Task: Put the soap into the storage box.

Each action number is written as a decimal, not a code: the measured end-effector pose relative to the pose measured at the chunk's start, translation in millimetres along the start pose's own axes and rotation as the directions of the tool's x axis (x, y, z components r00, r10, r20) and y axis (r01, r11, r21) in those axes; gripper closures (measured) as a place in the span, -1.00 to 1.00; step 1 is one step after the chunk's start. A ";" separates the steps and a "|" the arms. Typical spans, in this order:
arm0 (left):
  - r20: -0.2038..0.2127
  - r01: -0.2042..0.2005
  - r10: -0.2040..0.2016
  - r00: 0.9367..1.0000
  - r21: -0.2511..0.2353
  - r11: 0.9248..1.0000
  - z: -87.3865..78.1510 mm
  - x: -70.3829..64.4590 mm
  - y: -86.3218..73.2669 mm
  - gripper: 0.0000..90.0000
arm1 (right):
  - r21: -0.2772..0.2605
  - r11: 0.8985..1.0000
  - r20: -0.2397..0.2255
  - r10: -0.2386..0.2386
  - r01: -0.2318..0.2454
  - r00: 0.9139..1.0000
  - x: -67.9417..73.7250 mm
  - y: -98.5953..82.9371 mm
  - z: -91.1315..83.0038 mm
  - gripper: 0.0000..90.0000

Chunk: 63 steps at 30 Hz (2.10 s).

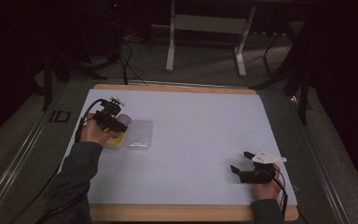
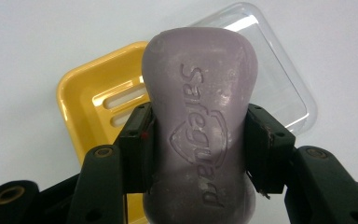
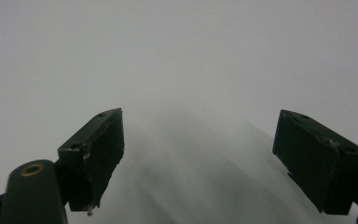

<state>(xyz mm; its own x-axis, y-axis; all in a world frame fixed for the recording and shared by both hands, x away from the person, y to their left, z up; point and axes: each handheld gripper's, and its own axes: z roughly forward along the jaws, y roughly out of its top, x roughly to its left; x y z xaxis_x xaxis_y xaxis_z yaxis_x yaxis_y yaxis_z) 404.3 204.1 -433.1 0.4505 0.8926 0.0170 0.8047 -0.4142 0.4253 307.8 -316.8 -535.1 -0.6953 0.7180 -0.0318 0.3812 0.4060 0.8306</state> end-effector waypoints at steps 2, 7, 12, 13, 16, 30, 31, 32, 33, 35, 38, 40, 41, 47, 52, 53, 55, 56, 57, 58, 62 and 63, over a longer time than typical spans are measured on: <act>-0.003 0.006 -0.006 1.000 0.003 1.000 -0.4 1.5 0.5 0.11 | 0.000 1.000 0.000 0.001 -0.001 1.000 0.0 0.0 0.0 -0.64; -0.008 0.025 -0.025 1.000 0.008 1.000 -0.3 5.8 1.1 0.11 | 0.000 1.000 0.000 0.000 0.000 1.000 0.1 0.0 0.0 -0.64; -0.005 0.061 -0.061 0.998 0.007 0.998 2.1 10.2 1.1 0.11 | 0.001 1.000 0.000 0.000 0.000 1.000 0.1 0.0 0.1 -0.64; -0.004 0.064 -0.064 0.998 0.007 0.998 2.7 11.1 1.2 0.11 | 0.000 1.000 0.000 0.000 0.000 1.000 0.1 0.0 0.0 -0.64; -0.006 0.080 -0.080 0.997 0.012 0.997 4.7 13.8 1.4 0.11 | 0.001 1.000 0.000 0.000 0.000 1.000 0.2 0.0 0.1 -0.64; -0.016 0.135 -0.134 0.991 0.053 0.989 16.8 24.3 0.8 0.11 | 0.002 1.000 -0.001 -0.001 0.001 1.000 0.3 0.0 0.1 -0.64; -0.018 0.138 -0.137 0.990 0.054 0.989 18.0 24.9 0.6 0.11 | 0.002 1.000 -0.002 -0.001 0.001 1.000 0.3 0.0 0.1 -0.64; -0.020 0.140 -0.139 0.990 0.056 0.989 19.2 25.7 0.5 0.11 | 0.002 1.000 -0.002 -0.001 0.001 1.000 0.2 0.0 0.1 -0.64; -0.020 0.143 -0.142 0.990 0.058 0.988 20.4 26.4 0.3 0.11 | 0.002 1.000 -0.002 -0.001 0.001 1.000 0.3 0.0 0.1 -0.64; -0.021 0.148 -0.147 0.989 0.068 0.987 23.1 28.4 -0.1 0.11 | 0.003 1.000 -0.002 -0.001 0.001 1.000 0.3 0.0 0.2 -0.64; -0.025 0.157 -0.156 0.987 0.078 0.984 26.8 30.9 -0.6 0.11 | 0.002 1.000 -0.002 -0.002 0.002 1.000 0.3 0.1 0.2 -0.64; -0.030 0.163 -0.161 0.987 0.087 0.983 28.8 32.3 -0.9 0.11 | 0.002 1.000 -0.002 -0.002 0.002 1.000 0.3 0.1 0.2 -0.64; -0.032 0.166 -0.163 0.986 0.090 0.982 29.8 32.9 -1.1 0.11 | 0.002 1.000 -0.002 -0.001 0.001 1.000 0.3 0.0 0.2 -0.64; -0.038 0.176 -0.173 0.984 0.108 0.978 36.3 36.4 -3.0 0.11 | 0.003 1.000 -0.001 -0.003 0.003 1.000 0.3 0.1 0.2 -0.64; -0.038 0.184 -0.181 0.983 0.115 0.976 41.4 37.3 -4.7 0.11 | 0.003 1.000 -0.001 -0.004 0.004 1.000 0.4 0.1 0.2 -0.64; -0.039 0.185 -0.182 0.983 0.118 0.976 42.3 37.5 -5.0 0.11 | 0.003 1.000 -0.001 -0.004 0.004 1.000 0.4 0.1 0.3 -0.64; -0.044 0.187 -0.183 0.982 0.128 0.974 44.4 38.1 -5.2 0.11 | 0.003 1.000 -0.001 -0.003 0.003 1.000 0.4 0.1 0.2 -0.64; -0.046 0.186 -0.181 0.982 0.131 0.974 45.0 38.2 -5.2 0.11 | 0.004 1.000 0.000 -0.004 0.004 1.000 0.4 0.1 0.2 -0.64; -0.049 0.187 -0.182 0.982 0.133 0.973 45.8 38.1 -5.4 0.11 | 0.003 1.000 -0.001 -0.004 0.004 1.000 0.4 0.1 0.2 -0.64; -0.049 0.186 -0.181 0.982 0.137 0.973 46.7 38.0 -5.6 0.11 | 0.003 1.000 0.000 -0.004 0.004 1.000 0.4 0.1 0.2 -0.64; -0.050 0.193 -0.188 0.981 0.152 0.969 50.5 38.9 -6.7 0.11 | 0.004 1.000 0.002 -0.004 0.004 1.000 0.6 0.1 0.2 -0.64; -0.048 0.194 -0.189 0.981 0.158 0.968 51.8 39.4 -7.0 0.11 | 0.004 1.000 0.002 -0.004 0.004 1.000 0.6 0.1 0.2 -0.64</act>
<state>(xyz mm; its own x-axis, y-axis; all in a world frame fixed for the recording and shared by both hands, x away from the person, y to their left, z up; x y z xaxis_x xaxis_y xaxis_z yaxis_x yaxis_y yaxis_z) 436.5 233.0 -482.3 0.2717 0.9622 -0.0205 0.9275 -0.2561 0.2725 307.5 -316.2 -535.1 -0.6958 0.7173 -0.0363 0.3807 0.4113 0.8282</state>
